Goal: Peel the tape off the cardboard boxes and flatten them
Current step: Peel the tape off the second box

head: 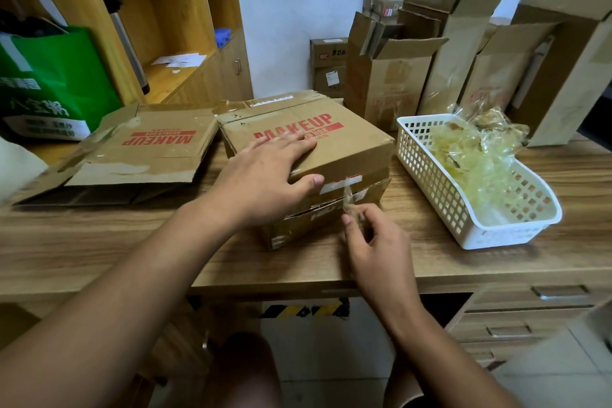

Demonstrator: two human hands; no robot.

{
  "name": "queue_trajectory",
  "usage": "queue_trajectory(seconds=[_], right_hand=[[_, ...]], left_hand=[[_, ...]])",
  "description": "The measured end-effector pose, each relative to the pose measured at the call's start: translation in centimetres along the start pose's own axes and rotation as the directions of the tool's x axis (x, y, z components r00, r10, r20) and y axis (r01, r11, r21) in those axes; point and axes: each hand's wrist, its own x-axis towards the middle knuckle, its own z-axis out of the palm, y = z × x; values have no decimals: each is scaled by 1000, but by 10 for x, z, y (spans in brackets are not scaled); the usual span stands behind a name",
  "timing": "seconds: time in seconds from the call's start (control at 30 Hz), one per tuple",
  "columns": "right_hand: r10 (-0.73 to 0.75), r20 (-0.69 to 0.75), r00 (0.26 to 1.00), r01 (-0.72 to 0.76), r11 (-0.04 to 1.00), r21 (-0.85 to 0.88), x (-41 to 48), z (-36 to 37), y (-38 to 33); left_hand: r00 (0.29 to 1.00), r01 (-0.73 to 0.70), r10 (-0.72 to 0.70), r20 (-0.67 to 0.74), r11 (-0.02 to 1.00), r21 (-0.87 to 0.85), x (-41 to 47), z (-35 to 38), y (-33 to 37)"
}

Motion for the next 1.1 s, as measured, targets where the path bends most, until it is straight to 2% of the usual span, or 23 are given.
queue_trajectory(seconds=[0.4,0.57,0.67,0.8,1.0,1.1], right_hand=[[-59,-3,998,59,996,-63,-18,28,-23],[-147,153,977,164,981,-107,-38,42,-37],[-143,181,973,160,984,-83,-37,43,-35],[-109,106,988,118,990,-78,-21,28,-26],[58,-115,992,-60,998,-14,8,-9,1],[60,-193,979,-57,998,20,19,-17,9]], left_hand=[[999,31,-31,-43,1000,-5,-2,3,5],[999,28,-28,-36,1000,-6,1,5,6],[998,45,-46,-39,999,-17,-1,5,9],[1000,13,-13,1,997,-75,-3,-4,4],[959,-84,135,249,975,-208,-6,-27,-23],[928,-141,196,319,972,-186,-6,-30,-32]])
